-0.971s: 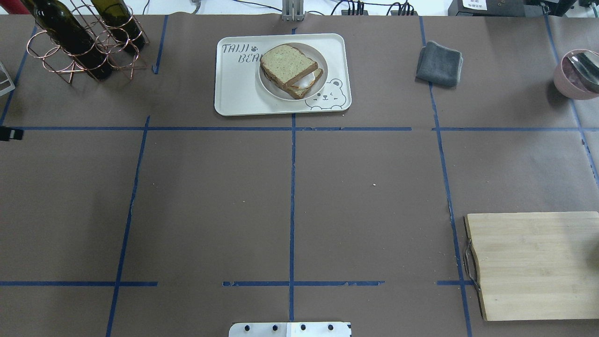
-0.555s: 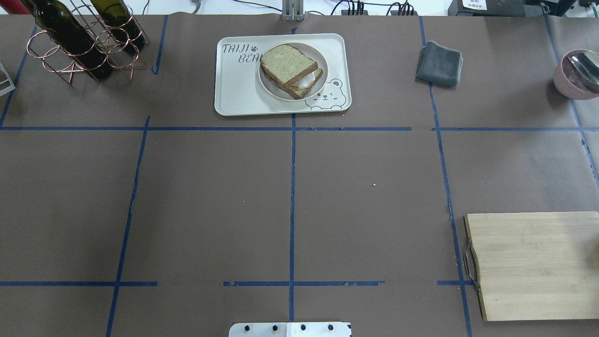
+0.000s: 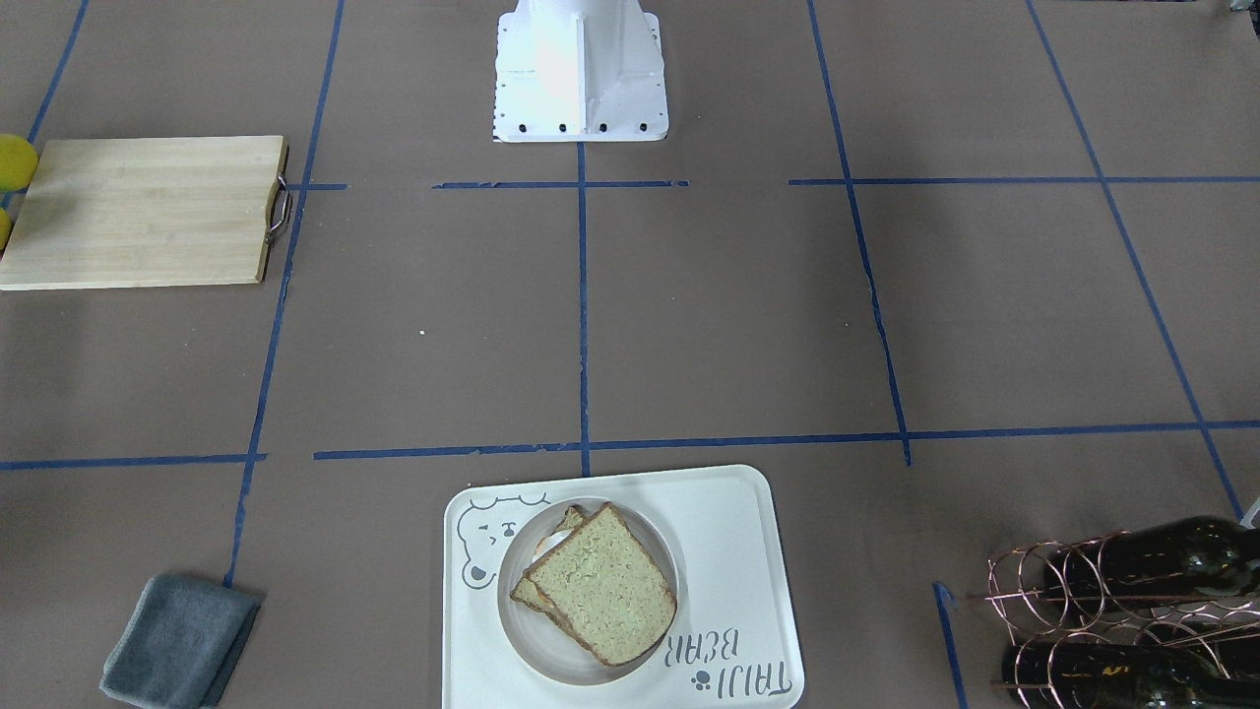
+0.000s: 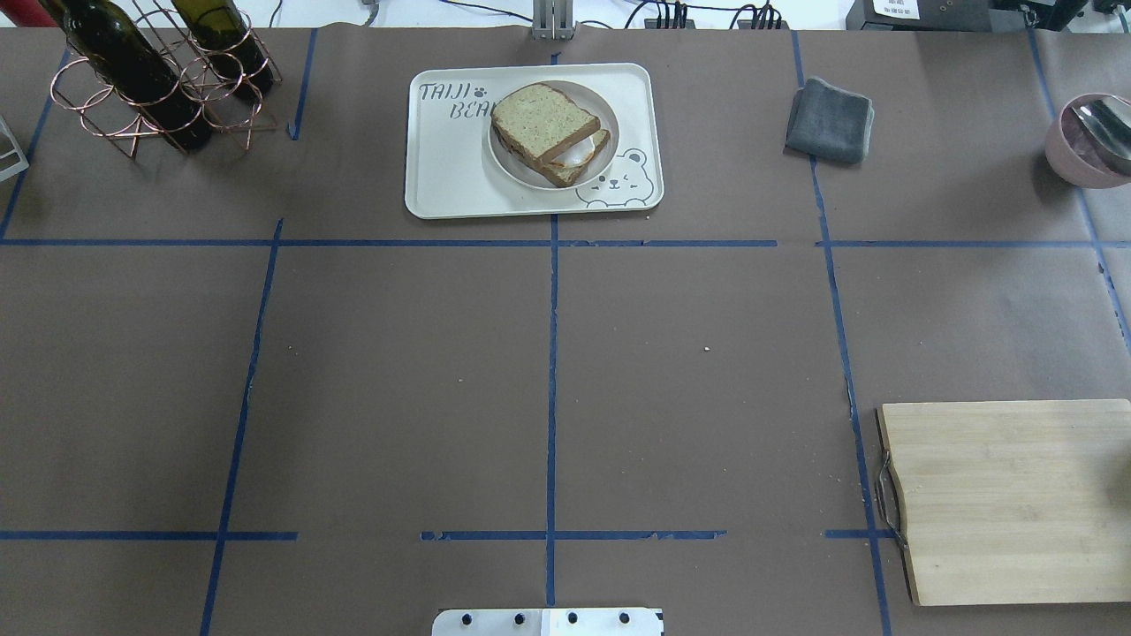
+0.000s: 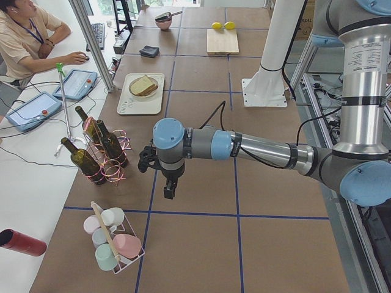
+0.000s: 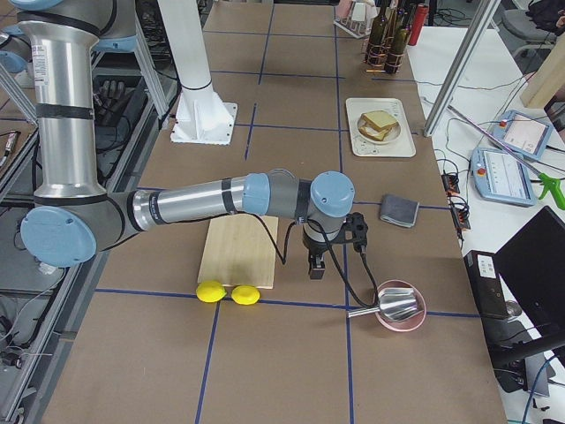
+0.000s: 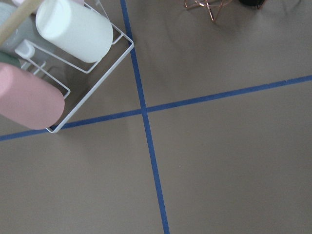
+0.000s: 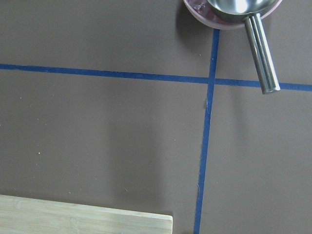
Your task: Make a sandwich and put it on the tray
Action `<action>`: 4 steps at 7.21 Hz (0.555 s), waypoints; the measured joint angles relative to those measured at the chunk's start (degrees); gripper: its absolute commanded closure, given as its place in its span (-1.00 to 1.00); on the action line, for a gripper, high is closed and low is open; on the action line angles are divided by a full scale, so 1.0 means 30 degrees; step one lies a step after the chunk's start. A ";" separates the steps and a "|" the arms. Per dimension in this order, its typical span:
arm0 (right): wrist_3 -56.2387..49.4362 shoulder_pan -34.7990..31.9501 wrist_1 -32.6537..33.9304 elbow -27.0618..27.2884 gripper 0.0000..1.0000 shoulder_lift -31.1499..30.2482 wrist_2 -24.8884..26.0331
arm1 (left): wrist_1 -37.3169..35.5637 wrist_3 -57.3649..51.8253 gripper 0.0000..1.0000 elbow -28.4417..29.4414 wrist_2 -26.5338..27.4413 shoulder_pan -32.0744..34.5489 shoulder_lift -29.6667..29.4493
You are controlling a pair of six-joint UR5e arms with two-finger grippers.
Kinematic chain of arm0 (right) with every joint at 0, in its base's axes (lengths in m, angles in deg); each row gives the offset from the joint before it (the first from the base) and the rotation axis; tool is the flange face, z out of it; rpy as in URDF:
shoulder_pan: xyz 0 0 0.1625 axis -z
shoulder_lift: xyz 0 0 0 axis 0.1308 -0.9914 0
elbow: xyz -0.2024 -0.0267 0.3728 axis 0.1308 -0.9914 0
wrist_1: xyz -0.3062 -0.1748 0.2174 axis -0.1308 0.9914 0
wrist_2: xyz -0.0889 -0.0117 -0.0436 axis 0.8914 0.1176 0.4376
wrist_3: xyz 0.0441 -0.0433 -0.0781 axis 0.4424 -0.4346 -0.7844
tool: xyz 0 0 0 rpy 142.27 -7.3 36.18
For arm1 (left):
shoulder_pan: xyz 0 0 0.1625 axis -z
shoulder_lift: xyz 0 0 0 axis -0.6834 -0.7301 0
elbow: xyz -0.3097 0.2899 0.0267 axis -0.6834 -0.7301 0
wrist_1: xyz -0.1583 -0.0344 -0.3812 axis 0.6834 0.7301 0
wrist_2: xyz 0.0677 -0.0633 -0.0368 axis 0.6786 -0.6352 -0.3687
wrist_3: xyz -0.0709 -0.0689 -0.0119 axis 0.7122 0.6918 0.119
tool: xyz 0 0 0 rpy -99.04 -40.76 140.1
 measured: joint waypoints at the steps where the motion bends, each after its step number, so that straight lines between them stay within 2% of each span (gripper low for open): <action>1: -0.0017 0.0009 -0.0048 0.0016 -1.00 -0.0123 0.0022 | -0.0095 -0.0010 -1.00 0.0199 -0.0087 0.0006 0.0095; 4: 0.0064 0.0018 -0.0092 0.0110 -1.00 -0.0448 0.0029 | 0.0073 -0.0010 -1.00 0.0650 -0.0081 -0.0046 -0.0006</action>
